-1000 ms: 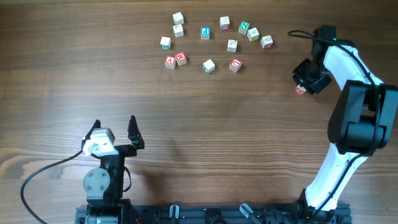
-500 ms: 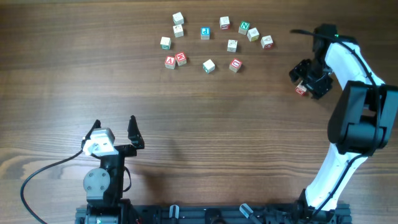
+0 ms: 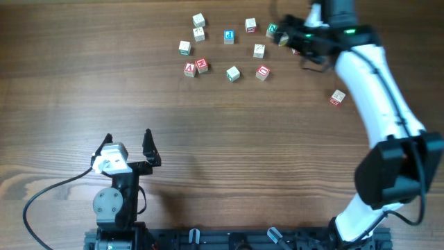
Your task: Form a circle
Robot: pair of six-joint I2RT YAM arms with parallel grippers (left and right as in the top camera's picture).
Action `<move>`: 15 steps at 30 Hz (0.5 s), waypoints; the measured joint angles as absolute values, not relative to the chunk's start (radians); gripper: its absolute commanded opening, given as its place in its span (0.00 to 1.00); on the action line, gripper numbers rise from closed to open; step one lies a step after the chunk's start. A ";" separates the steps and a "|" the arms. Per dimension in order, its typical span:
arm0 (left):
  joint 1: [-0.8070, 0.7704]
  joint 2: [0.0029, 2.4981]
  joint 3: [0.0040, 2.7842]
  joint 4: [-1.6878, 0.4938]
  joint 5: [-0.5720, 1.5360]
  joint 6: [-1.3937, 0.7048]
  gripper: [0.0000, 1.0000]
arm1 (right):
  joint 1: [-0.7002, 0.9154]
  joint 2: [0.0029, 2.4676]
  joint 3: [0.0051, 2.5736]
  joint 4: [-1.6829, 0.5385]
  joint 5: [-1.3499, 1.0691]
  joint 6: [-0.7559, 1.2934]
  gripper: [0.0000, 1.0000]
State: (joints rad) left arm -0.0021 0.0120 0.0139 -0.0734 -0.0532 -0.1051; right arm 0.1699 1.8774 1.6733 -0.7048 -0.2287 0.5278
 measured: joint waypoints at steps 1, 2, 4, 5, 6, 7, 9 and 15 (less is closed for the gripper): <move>-0.002 0.012 0.014 -0.073 -0.053 -0.105 1.00 | 0.245 1.888 1.673 -0.649 -0.228 0.516 1.00; -0.002 0.012 0.014 -0.073 -0.053 -0.105 1.00 | 0.285 1.895 1.673 -0.613 -0.211 0.508 1.00; -0.002 0.012 0.014 -0.073 -0.053 -0.105 1.00 | 0.376 1.919 1.673 -0.535 -0.171 0.495 1.00; -0.002 0.012 0.014 -0.073 -0.053 -0.105 1.00 | 0.411 1.933 1.673 -0.503 -0.163 0.492 1.00; -0.002 0.012 0.014 -0.074 -0.053 -0.105 1.00 | 0.445 1.952 1.673 -0.465 -0.151 0.490 1.00; -0.002 0.012 0.014 -0.073 -0.053 -0.105 1.00 | 0.479 1.979 1.673 -0.426 -0.142 0.492 1.00; -0.002 0.012 0.014 -0.073 -0.053 -0.105 1.00 | 0.513 2.020 1.673 -0.393 -0.127 0.521 0.99; -0.002 0.012 0.014 -0.073 -0.053 -0.105 1.00 | 0.531 2.156 1.671 -0.230 -0.123 0.723 0.99</move>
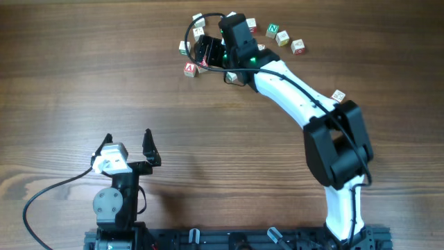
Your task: Form a circle
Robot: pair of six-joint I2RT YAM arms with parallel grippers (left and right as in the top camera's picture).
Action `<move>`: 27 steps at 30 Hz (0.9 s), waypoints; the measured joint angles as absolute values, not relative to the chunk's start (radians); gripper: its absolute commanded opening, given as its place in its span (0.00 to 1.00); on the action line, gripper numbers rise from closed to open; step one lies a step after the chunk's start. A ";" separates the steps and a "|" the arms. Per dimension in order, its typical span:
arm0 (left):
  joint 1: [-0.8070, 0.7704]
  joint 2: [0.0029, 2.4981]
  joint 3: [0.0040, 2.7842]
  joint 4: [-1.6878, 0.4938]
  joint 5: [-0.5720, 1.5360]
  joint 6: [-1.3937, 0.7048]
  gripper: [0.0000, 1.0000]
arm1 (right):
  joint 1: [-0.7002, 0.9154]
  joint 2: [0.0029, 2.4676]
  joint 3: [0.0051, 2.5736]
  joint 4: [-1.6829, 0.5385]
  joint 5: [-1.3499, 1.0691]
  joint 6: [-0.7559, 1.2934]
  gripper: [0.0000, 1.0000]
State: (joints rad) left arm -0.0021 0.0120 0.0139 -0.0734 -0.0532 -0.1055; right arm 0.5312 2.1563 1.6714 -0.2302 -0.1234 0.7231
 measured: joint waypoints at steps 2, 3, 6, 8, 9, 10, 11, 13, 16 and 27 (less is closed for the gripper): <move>-0.002 0.012 0.014 -0.073 -0.053 -0.105 1.00 | 0.532 2.174 1.671 -0.196 -0.125 0.797 1.00; -0.002 0.012 0.014 -0.073 -0.053 -0.105 1.00 | 0.532 2.178 1.671 -0.192 -0.126 0.824 0.99; -0.002 0.012 0.014 -0.073 -0.053 -0.105 1.00 | 0.532 2.206 1.671 -0.134 -0.130 0.878 0.99; -0.002 0.012 0.014 -0.073 -0.053 -0.105 1.00 | 0.532 2.222 1.671 -0.100 -0.131 0.861 0.99; -0.002 0.012 0.014 -0.073 -0.053 -0.105 1.00 | 0.532 2.227 1.671 -0.094 -0.130 0.842 0.98; -0.002 0.012 0.014 -0.073 -0.053 -0.105 1.00 | 0.532 2.230 1.671 -0.096 -0.130 0.812 0.96; -0.002 0.012 0.014 -0.073 -0.053 -0.105 1.00 | 0.532 2.233 1.671 -0.095 -0.128 0.787 0.92; -0.002 0.012 0.014 -0.073 -0.053 -0.105 1.00 | 0.532 2.243 1.671 -0.087 -0.123 0.747 0.89; -0.002 0.012 0.014 -0.073 -0.053 -0.105 1.00 | 0.532 2.275 1.671 -0.028 -0.123 0.693 0.89; -0.002 0.012 0.014 -0.073 -0.053 -0.105 1.00 | 0.547 2.412 1.751 -0.020 -0.123 0.616 0.73</move>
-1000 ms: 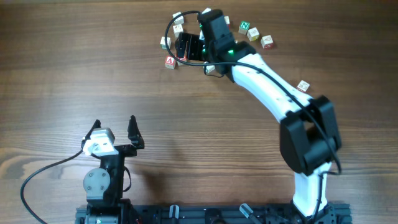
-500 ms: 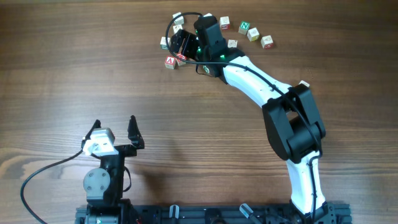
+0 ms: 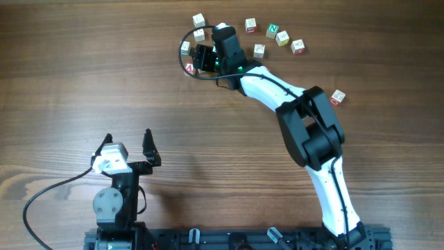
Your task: Form a circle
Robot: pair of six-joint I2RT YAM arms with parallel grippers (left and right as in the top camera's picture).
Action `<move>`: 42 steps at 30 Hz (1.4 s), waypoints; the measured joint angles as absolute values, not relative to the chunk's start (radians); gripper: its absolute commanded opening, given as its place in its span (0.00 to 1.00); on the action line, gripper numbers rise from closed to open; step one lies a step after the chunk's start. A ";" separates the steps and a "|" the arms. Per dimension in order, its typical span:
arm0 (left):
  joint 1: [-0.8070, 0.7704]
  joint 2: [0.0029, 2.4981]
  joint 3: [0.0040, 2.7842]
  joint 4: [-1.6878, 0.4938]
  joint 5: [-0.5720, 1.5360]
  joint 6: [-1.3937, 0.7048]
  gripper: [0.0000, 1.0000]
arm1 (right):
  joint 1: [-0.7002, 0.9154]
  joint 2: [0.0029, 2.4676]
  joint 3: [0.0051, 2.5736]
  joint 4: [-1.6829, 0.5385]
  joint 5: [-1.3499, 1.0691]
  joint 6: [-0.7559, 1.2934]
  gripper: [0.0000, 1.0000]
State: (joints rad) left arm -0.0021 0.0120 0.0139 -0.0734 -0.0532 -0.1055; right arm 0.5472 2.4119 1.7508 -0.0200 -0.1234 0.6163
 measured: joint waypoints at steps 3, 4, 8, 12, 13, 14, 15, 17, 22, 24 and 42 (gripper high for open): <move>-0.002 0.012 0.014 -0.073 -0.053 -0.105 1.00 | 0.566 2.428 1.768 -0.064 -0.107 0.597 0.70; -0.002 0.012 0.014 -0.073 -0.053 -0.105 1.00 | 0.570 2.429 1.771 -0.068 -0.104 0.596 0.68; -0.002 0.012 0.014 -0.073 -0.053 -0.105 1.00 | 0.582 2.429 1.775 -0.093 -0.084 0.586 0.57; -0.002 0.012 0.014 -0.073 -0.053 -0.105 1.00 | 0.582 2.429 1.794 -0.122 -0.053 0.585 0.46; -0.002 0.012 0.014 -0.073 -0.053 -0.105 1.00 | 0.582 2.429 1.802 -0.135 -0.039 0.590 0.45; -0.002 0.012 0.014 -0.073 -0.053 -0.105 1.00 | 0.582 2.429 1.809 -0.148 -0.023 0.596 0.44; -0.002 0.012 0.014 -0.073 -0.053 -0.105 1.00 | 0.582 2.429 1.815 -0.158 -0.012 0.599 0.42; -0.002 0.012 0.014 -0.073 -0.053 -0.105 1.00 | 0.581 2.429 1.817 -0.168 0.012 0.601 0.40; -0.002 0.012 0.014 -0.073 -0.053 -0.105 1.00 | 0.581 2.429 1.826 -0.210 0.028 0.601 0.37; -0.002 0.012 0.014 -0.073 -0.053 -0.105 1.00 | 0.581 2.429 1.830 -0.223 0.030 0.596 0.36; -0.002 0.012 0.014 -0.073 -0.053 -0.105 1.00 | 0.553 2.392 1.843 -0.360 -0.004 0.574 0.19</move>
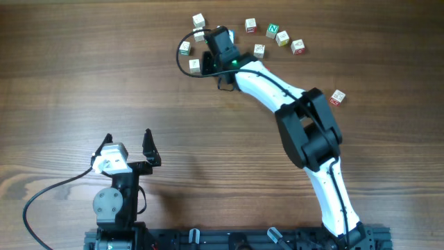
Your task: Form a circle
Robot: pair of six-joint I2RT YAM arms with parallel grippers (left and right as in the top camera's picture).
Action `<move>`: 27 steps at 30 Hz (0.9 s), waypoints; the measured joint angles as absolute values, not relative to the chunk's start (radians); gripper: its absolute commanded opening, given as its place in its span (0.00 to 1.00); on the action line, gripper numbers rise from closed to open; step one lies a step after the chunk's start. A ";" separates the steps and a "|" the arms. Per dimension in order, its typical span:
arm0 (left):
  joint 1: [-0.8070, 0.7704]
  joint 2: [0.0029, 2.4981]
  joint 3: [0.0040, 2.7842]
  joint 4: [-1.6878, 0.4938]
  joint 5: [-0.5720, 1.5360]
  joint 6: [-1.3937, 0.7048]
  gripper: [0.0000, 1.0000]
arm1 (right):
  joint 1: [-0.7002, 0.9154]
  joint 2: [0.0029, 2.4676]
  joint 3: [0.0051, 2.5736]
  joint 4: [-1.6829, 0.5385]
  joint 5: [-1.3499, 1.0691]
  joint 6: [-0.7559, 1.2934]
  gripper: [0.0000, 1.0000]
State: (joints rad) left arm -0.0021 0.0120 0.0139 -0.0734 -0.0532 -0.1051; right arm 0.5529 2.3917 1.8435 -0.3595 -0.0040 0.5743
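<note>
Small lettered cubes lie scattered at the table's far side. On the left are a white cube, a green-marked cube and a pale cube. To the right, a red-marked cube, a green cube, a tan cube and a red-marked cube form an arc, with one cube just inside it. A stray cube lies far right. My right gripper is low beside the pale cube, its jaws hidden under the wrist. My left gripper rests open near the front.
The right arm stretches diagonally across the far middle of the table and hides whatever lies beneath it. A black cable loops out to the left of its wrist. The left arm's base and its cable sit at the front left.
The right wrist has shifted a little to the right and farther back. The red A cube at the lower left of the cluster no longer shows; a pale cube lies slightly right of that spot.
The right gripper was first at the far right by the green cube. Then it was over the left cluster, and three cubes lay in an arc at the right. It then stood low by the red cubes, and now a pale cube lies there. The left arm never moved.
</note>
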 measured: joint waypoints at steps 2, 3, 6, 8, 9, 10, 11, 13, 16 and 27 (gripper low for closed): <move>-0.002 0.012 0.014 -0.073 -0.053 -0.105 1.00 | 0.532 2.358 1.841 -0.398 -0.028 0.551 0.19; -0.002 0.012 0.014 -0.073 -0.053 -0.105 1.00 | 0.519 2.330 1.840 -0.424 -0.042 0.535 0.19; -0.002 0.012 0.014 -0.073 -0.053 -0.105 1.00 | 0.490 2.213 1.840 -0.506 -0.056 0.480 0.19; -0.002 0.012 0.014 -0.073 -0.053 -0.105 1.00 | 0.474 2.112 1.842 -0.609 -0.037 0.452 0.19; -0.002 0.012 0.014 -0.072 -0.053 -0.105 1.00 | 0.467 2.070 1.842 -0.669 -0.019 0.447 0.19; -0.002 0.012 0.014 -0.073 -0.053 -0.105 1.00 | 0.459 2.027 1.842 -0.727 0.004 0.445 0.19; -0.002 0.012 0.014 -0.073 -0.053 -0.105 1.00 | 0.447 1.982 1.842 -0.787 0.032 0.443 0.19; -0.002 0.012 0.014 -0.073 -0.053 -0.105 1.00 | 0.408 1.920 1.842 -0.894 0.076 0.443 0.20; -0.001 0.012 0.014 -0.073 -0.053 -0.105 1.00 | 0.282 1.877 1.843 -1.047 0.134 0.443 0.20; -0.001 0.012 0.014 -0.073 -0.053 -0.105 1.00 | -0.183 1.877 1.819 -1.206 0.170 0.379 0.19</move>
State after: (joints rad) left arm -0.0013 0.0120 0.0139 -0.0734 -0.0532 -0.1051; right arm -0.1833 1.8771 1.8194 -1.2064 0.1696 0.3786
